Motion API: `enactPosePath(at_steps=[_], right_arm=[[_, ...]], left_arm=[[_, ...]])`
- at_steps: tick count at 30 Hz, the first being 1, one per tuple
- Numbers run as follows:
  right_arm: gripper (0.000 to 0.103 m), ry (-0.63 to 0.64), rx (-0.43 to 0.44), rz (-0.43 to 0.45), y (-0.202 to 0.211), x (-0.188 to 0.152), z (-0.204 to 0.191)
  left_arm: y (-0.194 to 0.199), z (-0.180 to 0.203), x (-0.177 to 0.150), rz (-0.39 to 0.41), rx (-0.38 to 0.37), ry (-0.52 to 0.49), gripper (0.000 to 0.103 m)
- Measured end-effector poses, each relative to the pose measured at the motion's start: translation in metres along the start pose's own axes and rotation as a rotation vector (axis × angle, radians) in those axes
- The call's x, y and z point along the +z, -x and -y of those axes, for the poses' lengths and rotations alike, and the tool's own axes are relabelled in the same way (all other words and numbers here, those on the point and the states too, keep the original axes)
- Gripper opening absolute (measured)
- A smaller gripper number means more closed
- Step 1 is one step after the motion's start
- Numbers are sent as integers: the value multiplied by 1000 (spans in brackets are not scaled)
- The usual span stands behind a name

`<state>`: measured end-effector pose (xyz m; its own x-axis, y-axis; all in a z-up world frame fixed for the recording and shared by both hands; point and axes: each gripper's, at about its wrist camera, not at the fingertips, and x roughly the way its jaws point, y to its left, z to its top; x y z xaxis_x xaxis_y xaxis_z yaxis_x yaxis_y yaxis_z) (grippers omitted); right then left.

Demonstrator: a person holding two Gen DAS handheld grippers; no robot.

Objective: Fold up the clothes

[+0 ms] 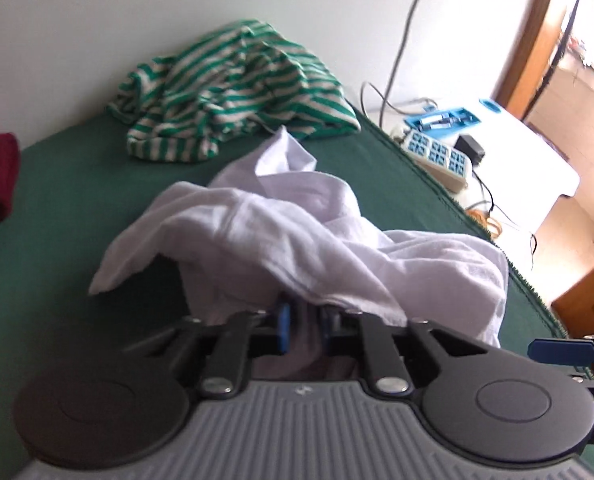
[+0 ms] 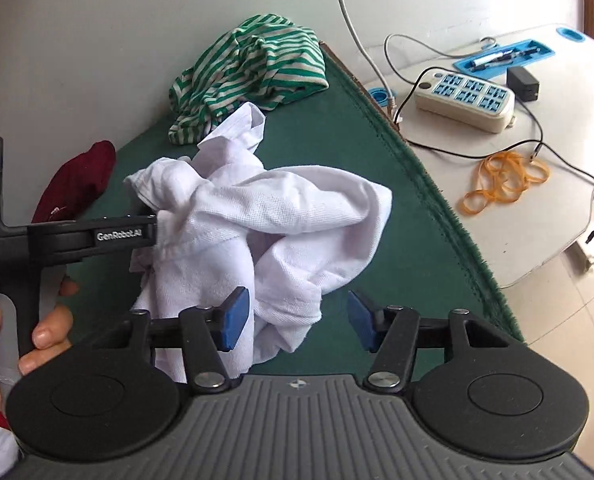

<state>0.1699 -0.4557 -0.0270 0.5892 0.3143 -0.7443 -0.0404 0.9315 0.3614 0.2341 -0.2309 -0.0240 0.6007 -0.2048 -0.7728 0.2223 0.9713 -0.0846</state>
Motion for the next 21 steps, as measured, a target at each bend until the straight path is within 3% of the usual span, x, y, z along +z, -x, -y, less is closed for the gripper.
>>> enactPosePath(at_steps=[3,7,11,13,16,17,18,19,21], right_arm=[[59,49,-12,27,12,-18,-10],[60,157,-9,77,18,-32,-47],[69,231,8,111,18,-48,-84],[70,324,-51,172,6,-50,-109],[77,520,-258,279,-35,-47,-147],[71,545,-306,260,-51,-44,-154],[55,571,-355,242,-68,-40,-161],[16,584,-356,233,-72,-42,-170],[17,582,-254,237,-55,-55,-192]], left_arm=[[39,-15,-31,63,124,-16,4],[83,-63,-82,38,279,14,0],[131,-126,-138,-21,329,126,0],[155,-151,-165,-48,344,172,0],[185,-175,-199,-61,380,219,4],[192,-178,-205,-50,382,226,6],[198,-180,-210,-38,385,233,8],[203,-180,-213,-27,384,226,12],[210,-180,-214,7,354,217,49]])
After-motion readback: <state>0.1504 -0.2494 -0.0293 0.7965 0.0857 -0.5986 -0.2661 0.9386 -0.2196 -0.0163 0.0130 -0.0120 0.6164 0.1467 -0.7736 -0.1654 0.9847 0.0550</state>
